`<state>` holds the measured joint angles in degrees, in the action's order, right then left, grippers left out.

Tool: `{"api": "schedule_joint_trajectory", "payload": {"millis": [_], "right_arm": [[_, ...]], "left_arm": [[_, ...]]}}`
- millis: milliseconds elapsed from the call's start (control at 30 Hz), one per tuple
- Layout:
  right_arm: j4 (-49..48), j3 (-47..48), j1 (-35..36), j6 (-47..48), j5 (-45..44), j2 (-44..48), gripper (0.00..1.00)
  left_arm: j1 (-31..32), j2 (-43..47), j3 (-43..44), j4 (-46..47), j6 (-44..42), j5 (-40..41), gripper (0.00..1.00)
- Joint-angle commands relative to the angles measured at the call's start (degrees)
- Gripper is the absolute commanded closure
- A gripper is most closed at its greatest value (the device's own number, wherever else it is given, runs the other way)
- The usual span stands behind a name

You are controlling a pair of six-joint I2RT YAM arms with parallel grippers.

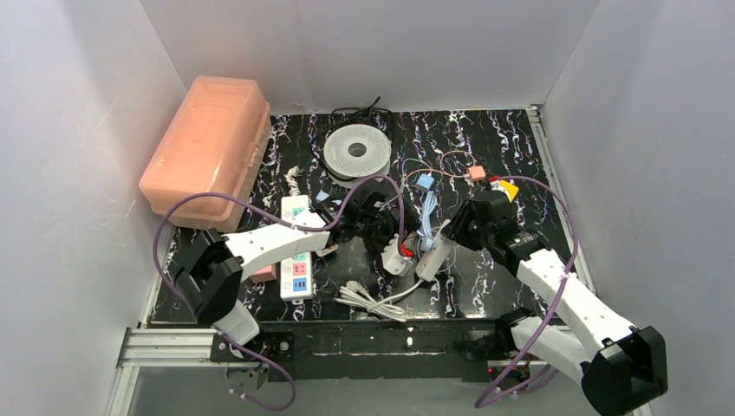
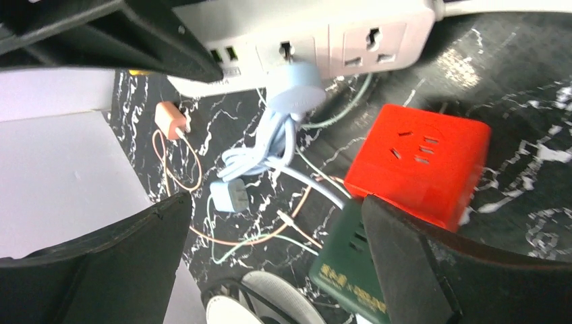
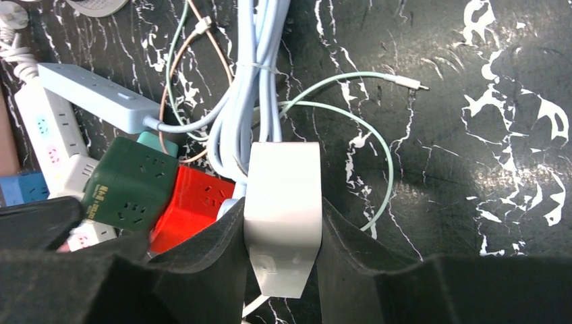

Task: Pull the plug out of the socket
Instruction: Place the plug at the center of the board.

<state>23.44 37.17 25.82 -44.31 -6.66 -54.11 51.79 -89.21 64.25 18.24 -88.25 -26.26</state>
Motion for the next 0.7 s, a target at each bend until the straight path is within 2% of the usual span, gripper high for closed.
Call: {"api": "schedule_joint_trajectory", "payload": {"millis": [0, 167, 233, 400, 500, 667], "right_arm": [[-0.8, 5.7, -0.1, 1.0, 2.4, -0.3, 0.99], [0.2, 9.2, -0.2, 0.9, 3.0, -1.3, 0.99], [0.8, 10.4, -0.2, 0.5, 3.5, -2.2, 0.99], [1.6, 11.9, -0.2, -0.3, 4.2, -3.3, 0.99], [3.3, 12.9, -0.2, -0.3, 3.7, -4.0, 0.99], [4.6, 13.7, -0.2, -0.3, 2.5, -4.3, 0.99]], "left_arm": [[1.1, -2.2, 0.0, 6.1, -1.9, -4.9, 0.02], [1.6, -5.3, 2.3, 5.4, -4.8, -5.1, 0.02], [1.7, -6.6, 2.9, 6.1, -6.2, -5.1, 0.05], [2.9, -10.8, 7.3, 7.1, -7.5, 0.0, 0.19], [3.0, -12.4, 9.8, 5.8, -7.6, 0.5, 0.27], [3.6, -14.4, 11.5, 1.3, -9.8, 2.1, 0.49]]}}
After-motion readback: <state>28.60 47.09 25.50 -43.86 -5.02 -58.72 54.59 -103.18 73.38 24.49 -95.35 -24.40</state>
